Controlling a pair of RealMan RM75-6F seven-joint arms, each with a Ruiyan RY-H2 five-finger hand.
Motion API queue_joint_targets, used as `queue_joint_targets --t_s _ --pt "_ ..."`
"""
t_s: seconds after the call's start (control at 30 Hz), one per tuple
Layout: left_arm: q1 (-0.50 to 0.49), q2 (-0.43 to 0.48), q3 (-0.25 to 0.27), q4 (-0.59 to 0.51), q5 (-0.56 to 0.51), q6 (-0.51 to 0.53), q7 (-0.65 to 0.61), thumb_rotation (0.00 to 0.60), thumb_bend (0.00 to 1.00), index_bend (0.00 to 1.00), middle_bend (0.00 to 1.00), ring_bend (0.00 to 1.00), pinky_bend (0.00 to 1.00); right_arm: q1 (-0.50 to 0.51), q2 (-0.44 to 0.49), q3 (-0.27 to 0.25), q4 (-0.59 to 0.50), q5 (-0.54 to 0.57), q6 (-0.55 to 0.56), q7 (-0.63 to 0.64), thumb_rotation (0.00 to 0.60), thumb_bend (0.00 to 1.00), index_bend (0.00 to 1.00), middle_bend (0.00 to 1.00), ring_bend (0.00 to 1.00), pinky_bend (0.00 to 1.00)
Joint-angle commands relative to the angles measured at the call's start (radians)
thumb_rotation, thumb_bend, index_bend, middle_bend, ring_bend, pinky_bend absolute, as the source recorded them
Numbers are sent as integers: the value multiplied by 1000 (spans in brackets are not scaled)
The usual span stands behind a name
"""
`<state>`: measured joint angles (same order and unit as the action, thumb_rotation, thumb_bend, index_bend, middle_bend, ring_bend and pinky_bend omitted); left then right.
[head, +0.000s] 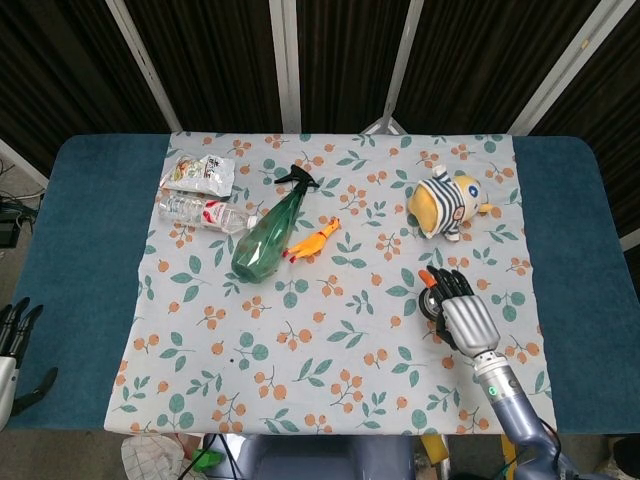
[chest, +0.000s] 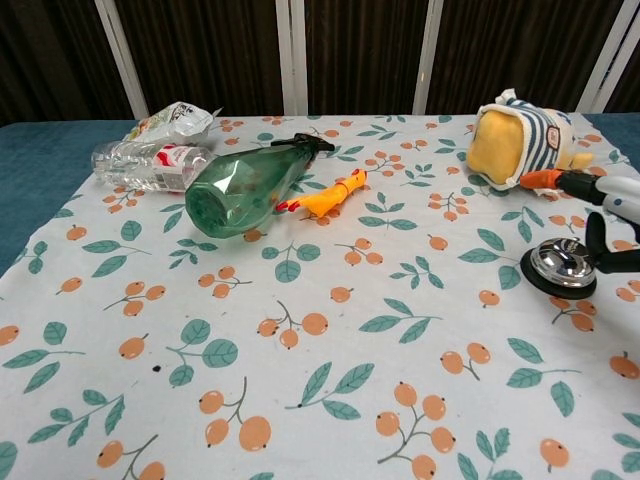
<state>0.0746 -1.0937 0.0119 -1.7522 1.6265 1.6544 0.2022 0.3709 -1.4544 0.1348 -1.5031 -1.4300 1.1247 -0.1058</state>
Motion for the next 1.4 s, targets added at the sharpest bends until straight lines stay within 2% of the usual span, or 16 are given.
queue_joint_targets --t_s 0.03,0.2,0.47,0.67,0.87,1.0,1.13,1.3,1.4 --pt "0 1 -2 1 -3 1 -3 600 404 55 0 32 165 34 -61 16 79 8 -19 46 600 1000 9 0 0 0" --pt "4 3 -7 -1 -17 5 0 600 404 55 0 32 165 63 -113 18 195 11 -44 123 600 1000 8 0 0 0" --pt "-2 -10 -5 -5 -13 -7 31 600 404 55 0 32 165 80 -152 -11 291 15 -83 179 600 1000 9 0 0 0" --pt "2 -11 -4 -7 -14 -2 37 600 405 55 0 32 165 89 -170 -30 329 26 -119 192 600 1000 9 0 0 0" --pt "1 -9 -3 -8 -14 -5 35 600 405 55 0 33 165 98 -169 -44 315 19 -125 174 600 1000 9 0 0 0" --pt "2 -7 -2 -7 -11 -2 30 600 404 55 0 32 165 97 -141 -34 264 1 -81 170 600 1000 9 0 0 0" --pt "4 -4 -6 -7 -18 2 20 600 404 55 0 32 165 83 -66 -9 146 -47 25 155 600 1000 9 0 0 0" --pt "3 -2 -4 -7 -13 0 15 600 404 55 0 32 165 39 91 30 -77 -119 192 100 600 1000 9 0 0 0" --pt "5 -1 0 -6 -5 3 14 600 405 55 0 32 165 -14 190 27 -207 -161 289 76 600 1000 8 0 0 0"
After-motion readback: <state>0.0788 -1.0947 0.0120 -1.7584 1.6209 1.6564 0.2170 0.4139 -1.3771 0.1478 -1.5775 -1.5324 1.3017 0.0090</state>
